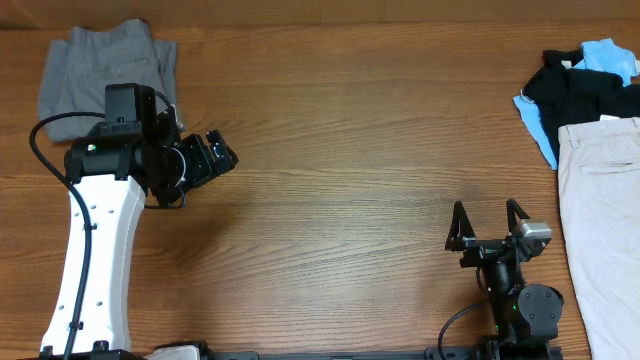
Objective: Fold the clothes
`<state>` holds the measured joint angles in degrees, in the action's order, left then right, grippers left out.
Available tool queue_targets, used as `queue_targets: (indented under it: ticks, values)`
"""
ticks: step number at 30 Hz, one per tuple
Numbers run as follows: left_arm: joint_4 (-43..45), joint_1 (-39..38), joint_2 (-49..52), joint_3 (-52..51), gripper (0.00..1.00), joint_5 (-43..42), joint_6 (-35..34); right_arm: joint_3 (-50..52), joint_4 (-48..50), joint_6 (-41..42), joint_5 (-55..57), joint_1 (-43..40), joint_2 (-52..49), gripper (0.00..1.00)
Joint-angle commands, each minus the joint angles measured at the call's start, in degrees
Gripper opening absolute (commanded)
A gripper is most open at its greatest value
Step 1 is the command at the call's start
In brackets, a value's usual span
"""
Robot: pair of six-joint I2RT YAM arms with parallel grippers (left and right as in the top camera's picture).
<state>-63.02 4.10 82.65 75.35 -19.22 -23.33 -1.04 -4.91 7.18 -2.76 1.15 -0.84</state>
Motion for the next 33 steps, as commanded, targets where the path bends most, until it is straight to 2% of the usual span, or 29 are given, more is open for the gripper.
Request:
queue_targets:
  ticks: [1, 13, 21, 28, 33]
  values:
    - [0.0, -0.4, 0.2, 0.1, 1.0, 0.2, 1.5, 0.6, 0.3, -0.6, -0.3, -0.3, 0.6, 1.0]
    - [0.0, -0.4, 0.2, 0.1, 1.0, 0.4, 1.5, 0.6, 0.3, -0.6, -0.3, -0.3, 0.6, 1.0]
    - [-1.3, -0.4, -1.1, 0.1, 1.0, 10.2, 1.5, 0.6, 0.3, -0.6, -0.3, -0.3, 0.6, 1.0]
    - [-1.7, -0.4, -13.2, -2.6, 1.0, 14.5, 1.7, 0.6, 0.3, -0.5, -0.3, -0.3, 0.6, 1.0]
    - [3.5, -0.4, -27.1, -9.8, 1.0, 15.0, 3.7, 0.6, 0.3, -0.6, -0.3, -0.3, 0.6, 1.0]
